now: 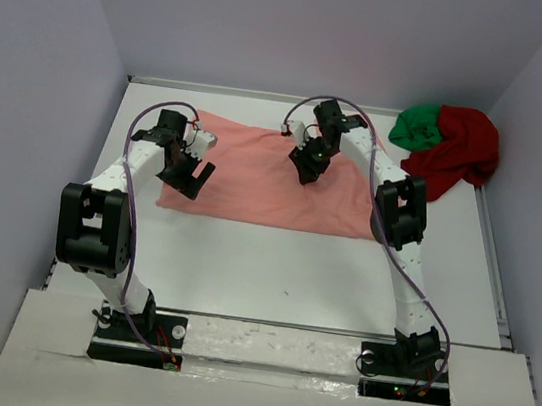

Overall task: Fold and stack the t-shirts
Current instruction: Fold the flattened tshirt in 1/3 of the way

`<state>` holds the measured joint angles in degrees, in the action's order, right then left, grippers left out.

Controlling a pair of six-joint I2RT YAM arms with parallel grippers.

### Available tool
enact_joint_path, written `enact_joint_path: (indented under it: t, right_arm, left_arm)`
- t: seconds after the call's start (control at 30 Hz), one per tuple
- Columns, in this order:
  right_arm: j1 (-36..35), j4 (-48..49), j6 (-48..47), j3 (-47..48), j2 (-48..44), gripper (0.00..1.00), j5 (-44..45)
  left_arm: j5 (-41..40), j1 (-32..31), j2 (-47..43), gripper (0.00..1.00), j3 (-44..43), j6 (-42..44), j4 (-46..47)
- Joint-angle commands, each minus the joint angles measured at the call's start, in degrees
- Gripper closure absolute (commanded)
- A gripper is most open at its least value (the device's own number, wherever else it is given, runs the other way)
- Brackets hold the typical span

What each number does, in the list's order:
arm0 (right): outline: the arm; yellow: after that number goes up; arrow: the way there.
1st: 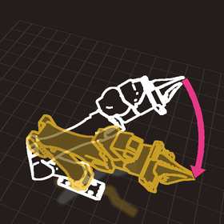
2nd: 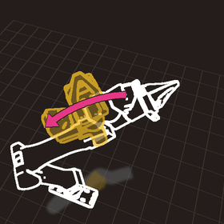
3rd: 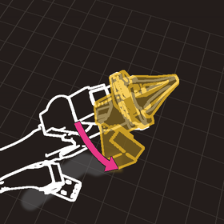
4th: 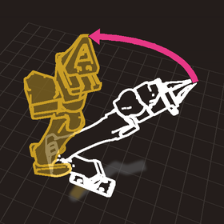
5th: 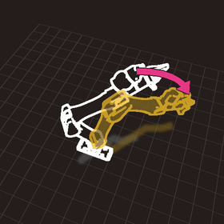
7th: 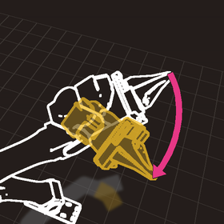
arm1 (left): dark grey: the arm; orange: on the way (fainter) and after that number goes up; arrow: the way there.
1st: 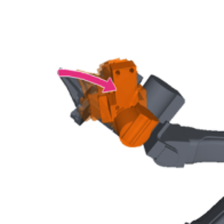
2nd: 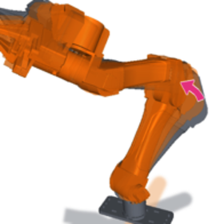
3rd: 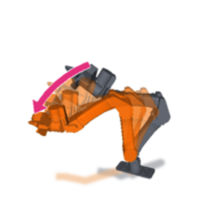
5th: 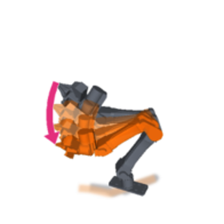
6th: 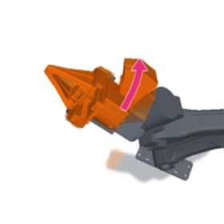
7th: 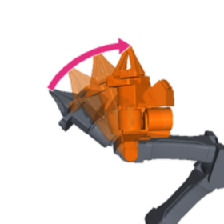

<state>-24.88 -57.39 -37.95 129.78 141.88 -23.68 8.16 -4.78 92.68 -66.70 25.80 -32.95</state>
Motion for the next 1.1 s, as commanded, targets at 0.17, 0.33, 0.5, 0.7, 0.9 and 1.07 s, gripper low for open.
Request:
enact_joint_path:
  t: [0.17,0.33,0.5,0.7,0.9,1.07]
  right_arm:
    - [-1.0,2.1,-1.0,2.5,-2.6,0.37,0.0]
    - [-1.0,6.3,-1.2,-0.5,-7.0,0.18,3.2]
    - [-1.0,16.1,1.7,-5.5,-14.8,0.02,14.2]
    - [-1.0,23.0,0.4,-14.3,-23.6,0.0,35.8]
    - [3.0,28.0,1.4,-36.7,-39.6,0.0,35.7]
    - [4.8,27.2,3.0,-54.7,-52.9,0.0,35.2]
  left_arm:
    - [0.2,-0.3,-2.0,0.01,-0.2,-0.6,-1.3]
    - [-0.8,-0.3,-2.9,0.01,-0.1,-0.8,-0.8]
    - [-3.2,-0.2,-7.0,0.01,-0.7,-0.9,0.9]
    - [-1.9,0.0,-10.9,0.01,-0.5,1.2,2.5]
    - [2.6,1.5,-14.1,0.01,3.1,3.9,5.6]
    - [5.4,2.3,-12.9,0.01,5.1,9.3,6.5]
